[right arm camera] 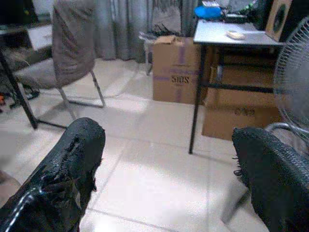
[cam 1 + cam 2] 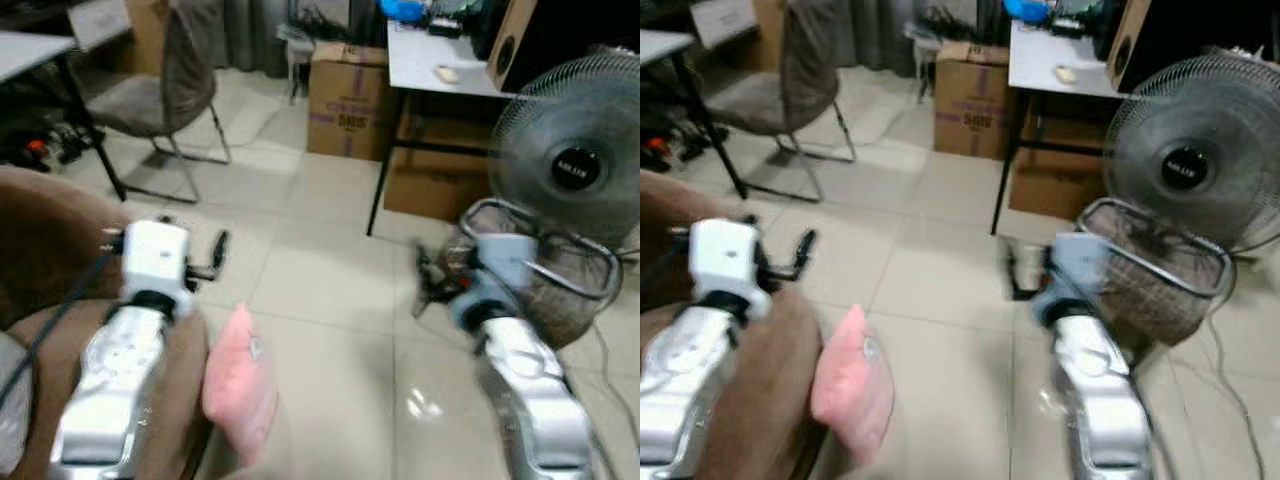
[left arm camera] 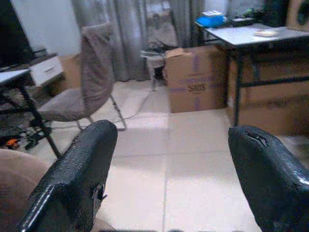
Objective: Move the pillow to the sofa from floor
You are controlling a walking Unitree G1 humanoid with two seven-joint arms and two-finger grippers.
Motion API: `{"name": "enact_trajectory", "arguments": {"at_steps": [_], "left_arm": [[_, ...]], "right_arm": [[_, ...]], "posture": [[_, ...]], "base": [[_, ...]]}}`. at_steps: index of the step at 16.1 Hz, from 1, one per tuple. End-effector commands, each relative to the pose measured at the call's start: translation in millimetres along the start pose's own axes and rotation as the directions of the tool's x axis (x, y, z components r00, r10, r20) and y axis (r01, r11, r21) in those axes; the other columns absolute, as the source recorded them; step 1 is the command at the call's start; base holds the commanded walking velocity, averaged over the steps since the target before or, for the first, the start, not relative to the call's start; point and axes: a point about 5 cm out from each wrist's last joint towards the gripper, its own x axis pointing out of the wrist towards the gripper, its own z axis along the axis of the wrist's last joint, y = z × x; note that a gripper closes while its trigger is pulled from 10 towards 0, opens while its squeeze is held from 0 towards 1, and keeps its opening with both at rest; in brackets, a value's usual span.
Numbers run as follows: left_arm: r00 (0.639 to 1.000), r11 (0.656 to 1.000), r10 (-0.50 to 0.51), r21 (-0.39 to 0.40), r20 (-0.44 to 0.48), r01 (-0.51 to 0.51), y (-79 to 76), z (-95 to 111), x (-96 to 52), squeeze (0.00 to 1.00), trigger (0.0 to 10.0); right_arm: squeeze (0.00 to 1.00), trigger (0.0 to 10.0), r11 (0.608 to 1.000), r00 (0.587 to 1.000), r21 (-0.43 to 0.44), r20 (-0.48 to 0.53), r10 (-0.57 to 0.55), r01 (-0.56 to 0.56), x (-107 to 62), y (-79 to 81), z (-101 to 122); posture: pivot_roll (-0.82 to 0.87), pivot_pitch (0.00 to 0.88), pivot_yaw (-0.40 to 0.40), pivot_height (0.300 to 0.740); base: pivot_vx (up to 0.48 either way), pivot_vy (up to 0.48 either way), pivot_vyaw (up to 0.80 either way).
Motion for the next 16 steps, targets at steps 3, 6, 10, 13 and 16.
{"name": "enact_trajectory", "arguments": {"at_steps": [3,6,10,13,16], "left_arm": [[0.999,0.999,-0.033,0.0,0.013,0.033,-8.3,3.7,3.2,0.0,10.0],[0.999,0.999,-0.042,-0.001,0.01,0.042,-9.3,2.5,3.1,0.0,10.0],[0.998,1.0,-0.006,0.005,-0.061,0.007,-5.8,-7.7,2.1,0.0,10.0],[0.998,1.0,-0.006,0.015,-0.061,0.007,-5.7,-7.9,1.9,0.0,10.0],[0.997,1.0,-0.014,0.025,-0.07,0.016,-7.3,-8.9,1.9,0.0,10.0]], "right_arm": [[0.0,10.0,0.999,0.999,-0.01,-0.025,-0.044,0.044,-1.6,-12.2,-1.3],[0.0,10.0,0.999,0.999,-0.016,-0.021,-0.035,0.034,-2.4,-11.1,-1.6],[0.0,10.0,0.998,0.996,0.009,-0.06,0.062,-0.062,-5.3,-6.3,-5.8],[0.0,10.0,0.996,0.994,0.007,-0.062,0.085,-0.085,-5.7,-5.3,-5.6],[0.0,10.0,0.996,0.994,0.014,-0.062,0.089,-0.088,-6.4,-5.0,-5.6]], "posture": [[0.1,0.0,-0.023,0.74],[0.09,0.0,-0.02,0.74],[0.1,0.0,-0.02,0.74],[0.1,0.0,-0.02,0.735],[0.1,0.0,-0.02,0.7]], "base": [[0.358,0.0,-0.8],[0.361,0.0,-0.53],[0.082,0.0,0.0],[0.0,0.0,0.0],[0.0,0.0,0.0]]}}
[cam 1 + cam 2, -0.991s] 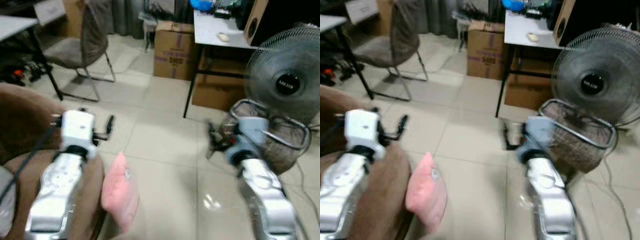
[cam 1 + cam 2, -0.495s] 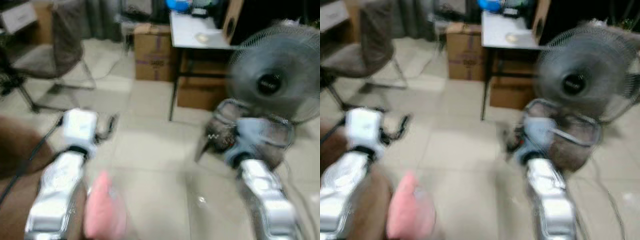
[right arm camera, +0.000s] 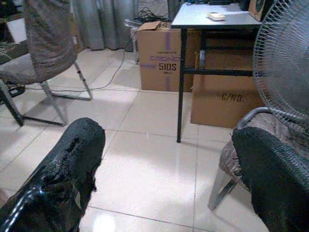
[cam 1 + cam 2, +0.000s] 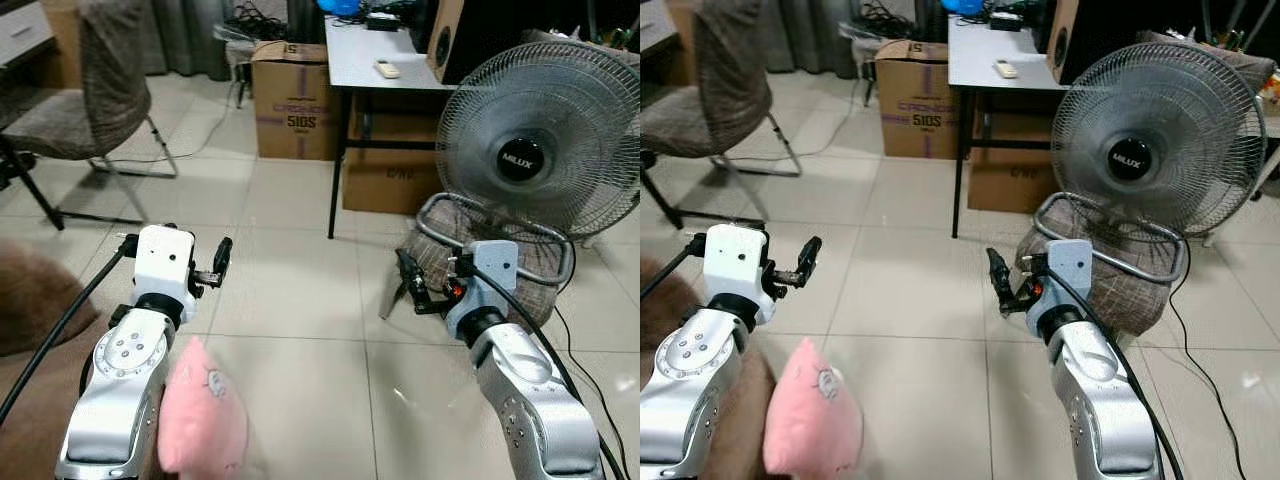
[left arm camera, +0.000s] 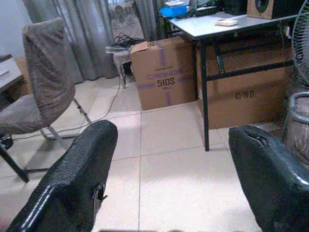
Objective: Move the pillow to the sofa from floor
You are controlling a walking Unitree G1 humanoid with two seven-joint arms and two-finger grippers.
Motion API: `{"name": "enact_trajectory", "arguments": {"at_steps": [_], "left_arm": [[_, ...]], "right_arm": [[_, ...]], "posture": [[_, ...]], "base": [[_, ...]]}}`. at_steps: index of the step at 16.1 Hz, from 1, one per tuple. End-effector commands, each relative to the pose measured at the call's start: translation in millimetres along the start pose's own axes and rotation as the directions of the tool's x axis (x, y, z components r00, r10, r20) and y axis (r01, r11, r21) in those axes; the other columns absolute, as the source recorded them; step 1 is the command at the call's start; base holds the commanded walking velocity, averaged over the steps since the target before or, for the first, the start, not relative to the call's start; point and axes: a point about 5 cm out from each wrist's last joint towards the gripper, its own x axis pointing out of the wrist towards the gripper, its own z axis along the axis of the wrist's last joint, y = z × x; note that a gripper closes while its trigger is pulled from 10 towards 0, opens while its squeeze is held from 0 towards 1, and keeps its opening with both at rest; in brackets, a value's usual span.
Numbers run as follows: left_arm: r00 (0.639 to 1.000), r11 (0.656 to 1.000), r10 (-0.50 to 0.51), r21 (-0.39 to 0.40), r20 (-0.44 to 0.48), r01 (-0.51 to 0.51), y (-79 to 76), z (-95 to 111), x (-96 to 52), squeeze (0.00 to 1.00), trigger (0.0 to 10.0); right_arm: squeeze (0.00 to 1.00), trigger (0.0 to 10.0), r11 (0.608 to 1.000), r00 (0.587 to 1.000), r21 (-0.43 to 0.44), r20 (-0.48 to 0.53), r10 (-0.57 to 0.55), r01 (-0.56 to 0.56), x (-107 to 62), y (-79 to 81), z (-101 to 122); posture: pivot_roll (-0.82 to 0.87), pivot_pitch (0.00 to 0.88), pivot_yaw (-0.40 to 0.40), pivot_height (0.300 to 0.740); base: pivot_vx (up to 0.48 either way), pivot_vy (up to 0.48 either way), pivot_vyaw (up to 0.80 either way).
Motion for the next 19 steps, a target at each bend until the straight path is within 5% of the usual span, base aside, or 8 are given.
{"name": "enact_trajectory", "arguments": {"at_steps": [1,10,14,19], "left_arm": [[1.0,1.0,0.001,0.013,-0.01,-0.001,0.2,-0.4,0.4,0.0,10.0],[1.0,0.999,-0.018,0.028,-0.012,0.018,-3.1,-0.7,0.0,0.0,10.0],[0.992,0.988,-0.112,0.116,0.05,0.106,-8.5,6.9,12.6,0.0,10.0],[0.984,0.982,-0.158,0.122,0.081,0.147,-13.0,11.3,30.2,0.0,10.0]], "right_arm": [[0.0,10.0,1.0,1.0,0.006,0.0,-0.001,0.001,-1.2,-1.2,1.2],[0.0,10.0,1.0,1.0,0.018,-0.009,0.007,-0.007,-2.2,-0.5,-1.5],[0.0,10.0,0.997,0.998,0.055,-0.032,-0.06,0.062,-5.0,-2.3,-9.5],[0.0,10.0,0.995,0.993,0.031,-0.07,-0.095,0.097,-5.5,-4.1,-15.3]], "posture": [[0.1,0.0,-0.02,0.695],[0.1,0.0,-0.02,0.635],[0.07,0.0,0.026,0.61],[0.05,0.0,0.057,0.61]], "base": [[0.0,0.0,0.0],[0.0,0.0,0.0],[0.0,0.0,0.0],[0.0,0.0,0.0]]}}
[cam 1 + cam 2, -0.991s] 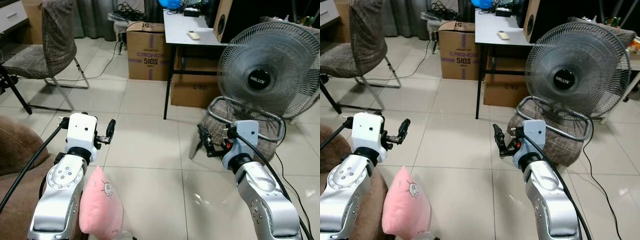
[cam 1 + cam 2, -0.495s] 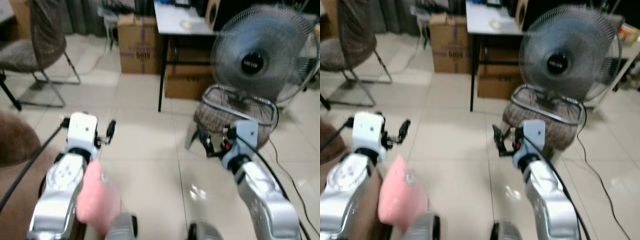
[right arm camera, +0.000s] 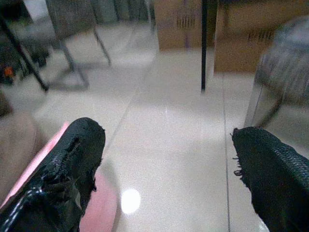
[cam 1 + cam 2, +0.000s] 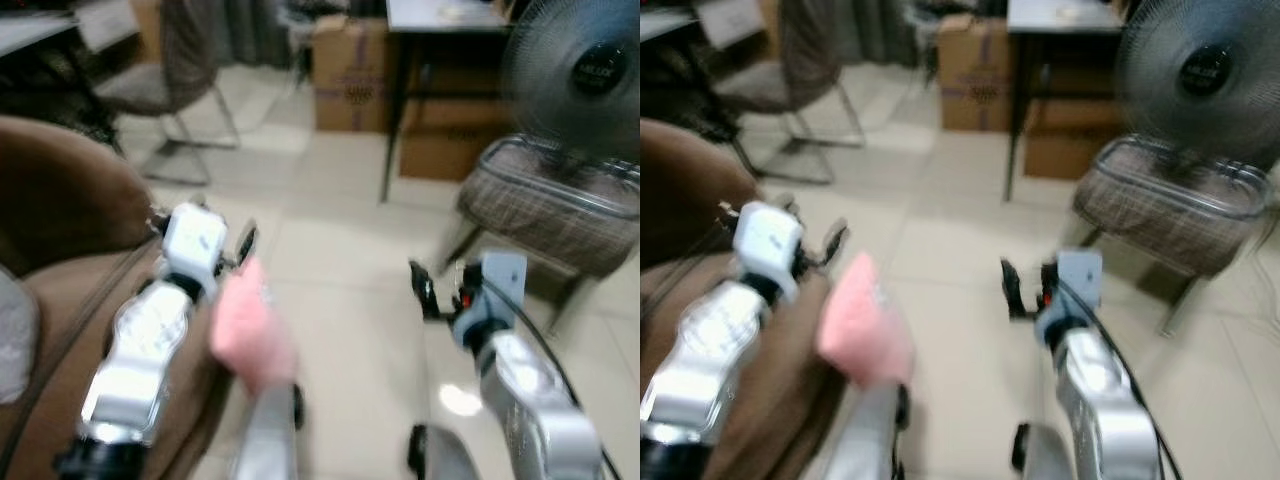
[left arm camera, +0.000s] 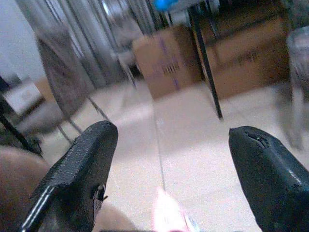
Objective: Move the pillow to the sofa from floor
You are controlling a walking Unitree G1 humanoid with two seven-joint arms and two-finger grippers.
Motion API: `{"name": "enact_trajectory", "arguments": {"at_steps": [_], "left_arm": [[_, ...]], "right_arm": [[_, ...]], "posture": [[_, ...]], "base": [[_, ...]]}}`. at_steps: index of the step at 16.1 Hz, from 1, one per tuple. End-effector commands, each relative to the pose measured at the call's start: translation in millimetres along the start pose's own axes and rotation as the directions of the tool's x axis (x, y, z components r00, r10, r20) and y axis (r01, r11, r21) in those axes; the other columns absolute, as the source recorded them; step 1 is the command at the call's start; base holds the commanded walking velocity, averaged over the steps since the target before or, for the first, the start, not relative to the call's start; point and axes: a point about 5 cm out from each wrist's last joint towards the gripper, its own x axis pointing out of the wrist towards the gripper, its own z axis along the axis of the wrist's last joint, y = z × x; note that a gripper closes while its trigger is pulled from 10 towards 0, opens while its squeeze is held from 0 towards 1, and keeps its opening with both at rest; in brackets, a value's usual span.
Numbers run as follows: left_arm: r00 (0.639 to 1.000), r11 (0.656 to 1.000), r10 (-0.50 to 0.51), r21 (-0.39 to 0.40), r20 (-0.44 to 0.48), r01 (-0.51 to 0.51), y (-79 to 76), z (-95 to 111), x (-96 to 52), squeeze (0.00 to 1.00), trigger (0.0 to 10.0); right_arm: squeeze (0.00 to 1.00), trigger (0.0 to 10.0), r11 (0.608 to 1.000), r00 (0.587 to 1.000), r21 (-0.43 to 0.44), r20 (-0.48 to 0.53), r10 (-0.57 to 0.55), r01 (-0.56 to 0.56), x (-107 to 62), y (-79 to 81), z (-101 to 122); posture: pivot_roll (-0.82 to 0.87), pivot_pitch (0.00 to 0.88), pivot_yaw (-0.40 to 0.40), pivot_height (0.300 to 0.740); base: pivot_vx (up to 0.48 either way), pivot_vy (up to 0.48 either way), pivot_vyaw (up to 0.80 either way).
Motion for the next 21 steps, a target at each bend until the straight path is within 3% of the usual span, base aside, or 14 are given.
{"name": "enact_trajectory", "arguments": {"at_steps": [1,6,13,18,21], "left_arm": [[0.999,1.0,0.006,-0.005,0.036,-0.005,4.6,9.3,5.4,0.0,10.0],[0.999,0.999,0.028,-0.044,0.04,-0.026,3.3,7.9,3.9,0.0,10.0],[0.996,0.993,0.085,-0.086,-0.003,-0.085,4.8,-0.4,3.7,0.0,10.0],[0.995,0.991,0.1,-0.087,-0.016,-0.101,5.9,-2.7,3.6,0.0,10.0],[0.996,0.992,0.091,-0.088,-0.025,-0.093,4.6,-4.2,3.5,0.0,10.0]], "right_arm": [[0.0,10.0,1.0,0.999,-0.012,0.035,-0.001,0.001,1.8,3.1,8.3],[0.0,10.0,1.0,0.999,-0.009,0.033,-0.015,0.016,2.2,1.9,7.8],[0.0,10.0,0.999,0.999,-0.05,0.032,0.003,-0.001,6.6,0.6,11.0],[0.0,10.0,0.996,0.999,-0.079,0.021,0.048,-0.046,8.6,2.8,12.1],[0.0,10.0,0.997,0.999,-0.066,0.001,0.045,-0.044,8.1,0.9,8.6]], "posture": [[0.06,0.0,0.053,0.61],[0.06,0.0,0.036,0.61],[0.07,0.0,0.025,0.61],[0.07,0.0,0.013,0.61],[0.07,0.0,0.013,0.61]], "base": [[0.0,0.0,0.0],[0.0,0.0,0.0],[0.296,0.0,0.0],[0.313,0.0,0.8],[0.306,0.0,0.0]]}}
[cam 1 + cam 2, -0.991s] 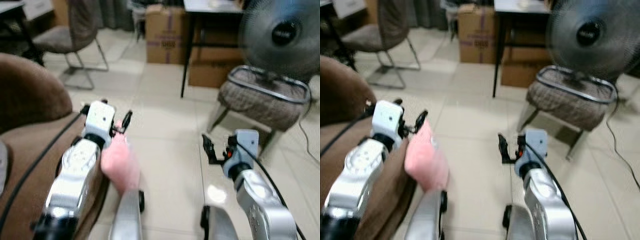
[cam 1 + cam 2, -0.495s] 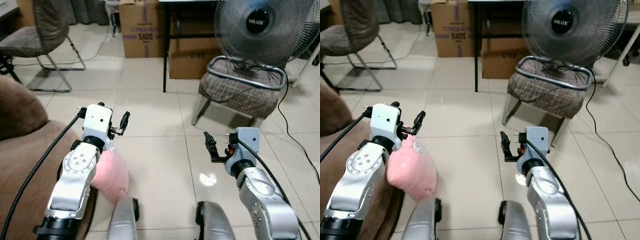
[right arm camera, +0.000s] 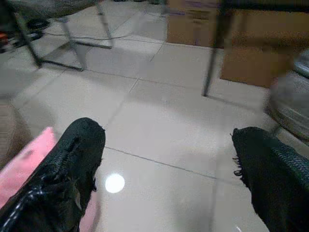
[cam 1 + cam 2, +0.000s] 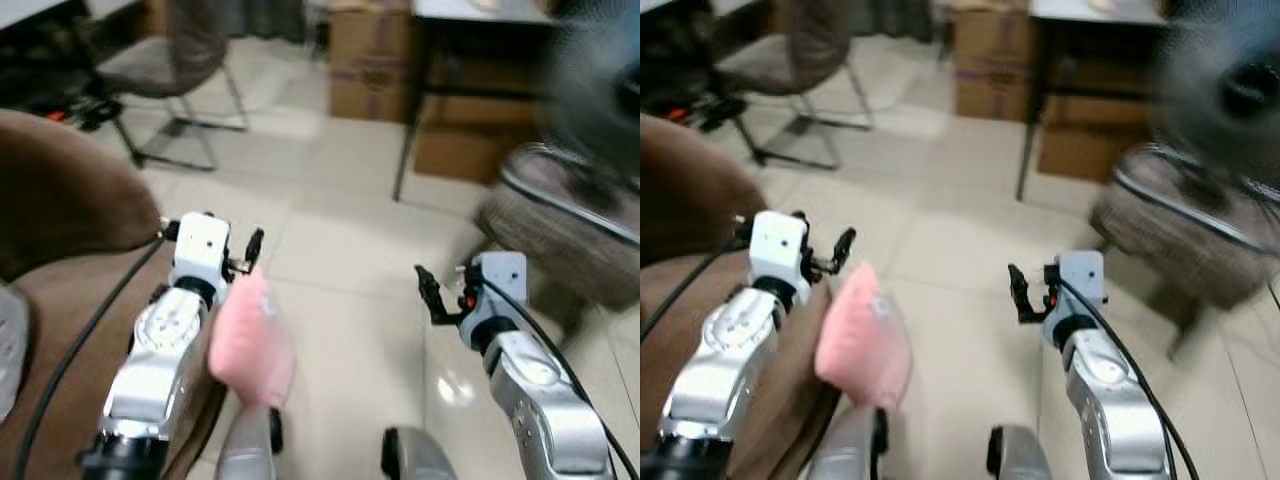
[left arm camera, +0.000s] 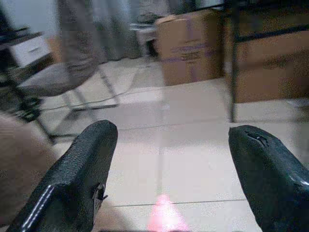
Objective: Move the pillow to the sofa from floor
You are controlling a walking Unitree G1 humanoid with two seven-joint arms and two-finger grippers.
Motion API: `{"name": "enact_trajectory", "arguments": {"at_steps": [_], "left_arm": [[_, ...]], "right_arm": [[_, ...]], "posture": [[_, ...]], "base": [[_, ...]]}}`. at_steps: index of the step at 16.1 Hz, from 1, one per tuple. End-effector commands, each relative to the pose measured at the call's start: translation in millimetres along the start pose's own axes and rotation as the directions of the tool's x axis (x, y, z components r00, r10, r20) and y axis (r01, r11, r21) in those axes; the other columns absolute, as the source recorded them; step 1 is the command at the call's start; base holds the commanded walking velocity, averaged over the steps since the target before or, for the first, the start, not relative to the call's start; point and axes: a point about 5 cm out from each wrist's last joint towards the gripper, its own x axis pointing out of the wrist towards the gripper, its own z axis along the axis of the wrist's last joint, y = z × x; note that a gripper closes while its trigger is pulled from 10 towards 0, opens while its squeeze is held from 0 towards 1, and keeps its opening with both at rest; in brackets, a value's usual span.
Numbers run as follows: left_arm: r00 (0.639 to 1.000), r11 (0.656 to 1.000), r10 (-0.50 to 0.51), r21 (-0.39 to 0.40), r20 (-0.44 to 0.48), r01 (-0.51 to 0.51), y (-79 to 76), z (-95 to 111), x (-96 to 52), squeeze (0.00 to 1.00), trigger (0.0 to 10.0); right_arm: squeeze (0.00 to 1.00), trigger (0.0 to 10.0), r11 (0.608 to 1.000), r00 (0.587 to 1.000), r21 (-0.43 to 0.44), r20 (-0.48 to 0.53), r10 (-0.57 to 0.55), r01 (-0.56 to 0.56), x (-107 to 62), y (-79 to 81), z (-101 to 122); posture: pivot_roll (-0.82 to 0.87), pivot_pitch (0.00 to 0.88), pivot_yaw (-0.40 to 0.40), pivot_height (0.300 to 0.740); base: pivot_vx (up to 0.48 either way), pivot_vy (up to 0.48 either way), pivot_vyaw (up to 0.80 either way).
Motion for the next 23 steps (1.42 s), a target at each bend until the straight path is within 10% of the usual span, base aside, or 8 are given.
{"name": "enact_trajectory", "arguments": {"at_steps": [1,9,19,20,21,23], "left_arm": [[1.0,1.0,0.014,0.008,-0.022,-0.014,4.7,-3.9,-2.1,0.0,10.0],[0.994,0.998,-0.037,-0.049,-0.106,0.032,-4.5,-16.6,0.5,0.0,10.0],[0.944,1.0,-0.011,0.009,-0.331,0.014,12.8,-49.2,49.2,0.0,10.0],[0.932,1.0,-0.021,-0.014,-0.361,0.017,15.1,-51.6,56.9,0.72,10.0],[0.925,0.999,-0.02,-0.042,-0.38,0.004,18.0,-52.6,62.1,1.0,10.0],[0.915,0.997,0.008,-0.069,-0.403,-0.039,23.9,-53.0,68.7,1.0,10.0]], "right_arm": [[0.0,10.0,0.999,1.0,0.014,-0.005,0.029,-0.029,0.0,6.5,0.1],[0.0,10.0,0.999,0.999,0.0,-0.009,0.037,-0.037,-2.7,3.6,0.3],[0.0,10.0,0.998,0.997,0.0,-0.043,0.057,-0.057,-19.7,2.9,-4.2],[0.0,10.0,0.997,0.996,-0.011,-0.049,0.072,-0.073,-19.3,4.8,-2.9],[0.0,10.0,0.996,0.995,-0.025,-0.053,0.085,-0.087,-19.8,5.6,-2.1],[0.0,10.0,0.99,0.991,-0.071,-0.056,0.119,-0.123,-19.9,4.9,0.5]], "posture": [[0.07,0.0,0.013,0.61],[0.06,0.0,0.0,0.61],[0.01,0.0,0.002,0.52],[0.0,0.0,0.008,0.52],[-0.01,0.0,0.011,0.52],[-0.02,0.0,0.019,0.52]], "base": [[0.277,0.0,0.0],[0.0,0.0,0.0],[0.0,0.0,0.0],[0.0,0.0,0.0],[0.0,0.0,0.0],[0.0,0.0,0.0]]}}
